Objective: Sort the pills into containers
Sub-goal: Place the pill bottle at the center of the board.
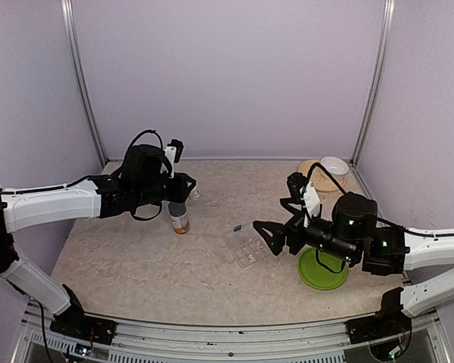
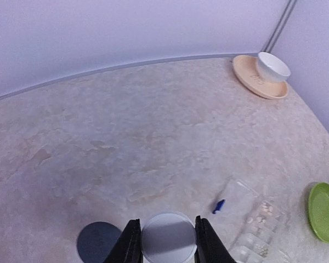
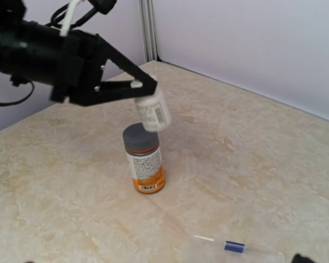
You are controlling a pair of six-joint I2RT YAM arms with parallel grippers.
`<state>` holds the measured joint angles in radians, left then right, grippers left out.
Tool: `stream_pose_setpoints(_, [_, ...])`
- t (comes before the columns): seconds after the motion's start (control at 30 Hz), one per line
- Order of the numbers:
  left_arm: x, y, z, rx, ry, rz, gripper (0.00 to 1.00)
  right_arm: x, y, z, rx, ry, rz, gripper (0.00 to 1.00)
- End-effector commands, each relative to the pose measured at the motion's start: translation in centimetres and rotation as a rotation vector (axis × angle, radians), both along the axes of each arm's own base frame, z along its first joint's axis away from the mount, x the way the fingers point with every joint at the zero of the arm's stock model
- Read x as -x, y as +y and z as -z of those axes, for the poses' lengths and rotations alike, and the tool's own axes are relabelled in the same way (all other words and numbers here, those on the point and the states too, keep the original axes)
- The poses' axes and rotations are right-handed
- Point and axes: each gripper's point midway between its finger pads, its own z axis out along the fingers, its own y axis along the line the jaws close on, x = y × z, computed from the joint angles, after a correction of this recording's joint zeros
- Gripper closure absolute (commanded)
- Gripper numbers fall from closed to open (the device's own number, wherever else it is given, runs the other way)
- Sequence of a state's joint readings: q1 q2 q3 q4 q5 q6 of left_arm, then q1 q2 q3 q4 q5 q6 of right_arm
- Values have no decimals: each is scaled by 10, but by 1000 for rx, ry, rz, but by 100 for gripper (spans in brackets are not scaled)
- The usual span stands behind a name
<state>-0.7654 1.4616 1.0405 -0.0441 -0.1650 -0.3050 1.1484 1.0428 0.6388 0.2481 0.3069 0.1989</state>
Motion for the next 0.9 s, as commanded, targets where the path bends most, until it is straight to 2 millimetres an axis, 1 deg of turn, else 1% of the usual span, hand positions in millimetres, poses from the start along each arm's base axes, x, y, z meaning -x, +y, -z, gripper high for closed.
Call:
stream_pose_setpoints(0.0, [-28,45,2,-149,-52,-204,89,-6,-4,3,19,-6,26,0])
stream_pose_setpoints(0.1, [-43,71,8,-219,-54,-308,89,-6,-1,4,24,-4,20,0])
stream_pose_setpoints(0.23, [-57,99,21,-252,-34,-393,89,-5,0,7,30,1,13,0])
stream_pose_setpoints(0.33, [-67,122,34,-271,-11,-456,89,-5,-1,8,30,3,17,0])
stream_pose_setpoints(0.43, [-74,138,49,-284,22,-498,89,-6,-4,10,32,5,27,0])
stream_pose_setpoints(0.7, [-88,157,93,-298,103,-528,89,-7,-3,14,36,15,28,0])
stream_pose_setpoints(0.87, [-89,160,116,-306,134,-530,89,-7,-2,16,37,22,28,0])
